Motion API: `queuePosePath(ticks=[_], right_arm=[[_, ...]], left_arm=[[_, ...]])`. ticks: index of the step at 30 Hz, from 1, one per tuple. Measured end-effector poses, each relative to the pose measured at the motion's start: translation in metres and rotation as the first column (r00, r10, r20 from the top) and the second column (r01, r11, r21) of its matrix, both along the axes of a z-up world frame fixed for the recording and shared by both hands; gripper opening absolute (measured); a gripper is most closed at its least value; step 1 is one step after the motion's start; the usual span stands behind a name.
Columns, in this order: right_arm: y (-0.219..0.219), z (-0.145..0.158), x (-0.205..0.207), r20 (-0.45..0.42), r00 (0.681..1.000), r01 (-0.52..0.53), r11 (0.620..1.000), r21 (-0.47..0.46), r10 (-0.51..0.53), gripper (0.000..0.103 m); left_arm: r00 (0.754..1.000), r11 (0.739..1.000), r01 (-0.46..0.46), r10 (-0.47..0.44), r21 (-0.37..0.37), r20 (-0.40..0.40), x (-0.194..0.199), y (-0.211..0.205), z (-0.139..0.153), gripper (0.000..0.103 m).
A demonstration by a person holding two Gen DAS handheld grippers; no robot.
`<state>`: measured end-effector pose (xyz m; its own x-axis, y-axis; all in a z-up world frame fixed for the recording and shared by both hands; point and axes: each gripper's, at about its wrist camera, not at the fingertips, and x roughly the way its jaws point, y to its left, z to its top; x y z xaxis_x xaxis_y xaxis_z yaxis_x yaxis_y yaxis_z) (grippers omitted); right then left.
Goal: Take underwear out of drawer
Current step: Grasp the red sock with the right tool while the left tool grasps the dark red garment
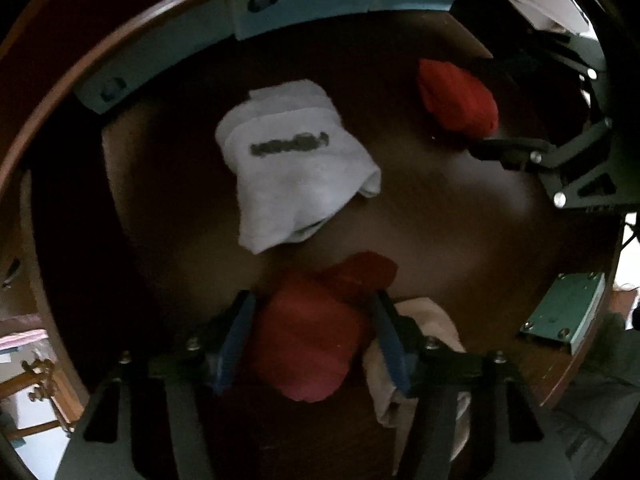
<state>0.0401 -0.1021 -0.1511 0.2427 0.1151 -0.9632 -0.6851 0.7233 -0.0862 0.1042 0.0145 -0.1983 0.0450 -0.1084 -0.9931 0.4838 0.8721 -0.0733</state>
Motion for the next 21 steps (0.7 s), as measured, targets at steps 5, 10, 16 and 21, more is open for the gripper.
queuePosePath(ticks=[5, 10, 16, 21], right_arm=[[0.003, -0.006, 0.001, -0.027, 1.000, -0.004, 1.000, -0.016, 0.004, 0.069], [0.003, -0.007, 0.003, -0.042, 0.999, 0.004, 1.000, -0.005, -0.004, 0.048], [0.001, -0.005, 0.004, -0.047, 0.999, -0.005, 1.000, 0.024, 0.006, 0.041], [0.001, 0.002, 0.003, -0.027, 1.000, -0.006, 0.999, 0.052, 0.007, 0.035]], left_arm=[[0.998, 0.999, -0.041, 0.039, -0.036, -0.052, 0.010, 0.004, -0.007, 0.058], [0.996, 0.997, -0.067, 0.064, -0.046, -0.062, 0.017, 0.004, -0.011, 0.057], [0.998, 0.997, -0.064, 0.062, -0.051, -0.031, 0.015, 0.001, -0.013, 0.036], [0.999, 0.997, -0.049, 0.049, -0.055, 0.008, 0.004, 0.000, -0.013, 0.022]])
